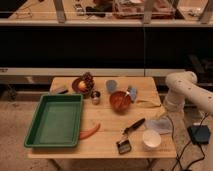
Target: Place towel in plastic cup
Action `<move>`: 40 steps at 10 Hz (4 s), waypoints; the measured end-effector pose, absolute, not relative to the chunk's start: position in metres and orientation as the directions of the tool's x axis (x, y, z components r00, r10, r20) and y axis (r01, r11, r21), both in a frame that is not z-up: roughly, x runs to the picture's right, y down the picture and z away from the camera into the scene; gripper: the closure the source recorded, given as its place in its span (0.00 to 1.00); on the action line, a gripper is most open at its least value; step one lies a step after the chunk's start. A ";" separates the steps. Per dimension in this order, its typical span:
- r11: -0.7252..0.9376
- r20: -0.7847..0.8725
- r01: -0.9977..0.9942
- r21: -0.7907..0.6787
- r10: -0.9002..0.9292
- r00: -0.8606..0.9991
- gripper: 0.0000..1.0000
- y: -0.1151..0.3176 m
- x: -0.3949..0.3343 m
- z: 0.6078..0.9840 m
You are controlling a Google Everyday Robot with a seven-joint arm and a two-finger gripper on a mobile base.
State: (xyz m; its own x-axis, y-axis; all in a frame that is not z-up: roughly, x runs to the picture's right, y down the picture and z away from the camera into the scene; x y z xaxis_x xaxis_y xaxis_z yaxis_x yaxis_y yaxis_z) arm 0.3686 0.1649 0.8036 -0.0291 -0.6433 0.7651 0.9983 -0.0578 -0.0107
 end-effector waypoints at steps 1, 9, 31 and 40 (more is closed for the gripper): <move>-0.057 0.765 0.998 -0.013 -0.644 -0.027 0.22 0.165 0.370 0.803; -0.019 0.665 0.998 0.063 -0.745 -0.056 0.22 0.172 0.364 0.823; -0.167 0.585 0.982 0.090 -0.789 -0.187 0.24 0.192 0.345 0.868; -0.186 0.597 0.979 0.079 -0.778 -0.196 1.00 0.194 0.345 0.863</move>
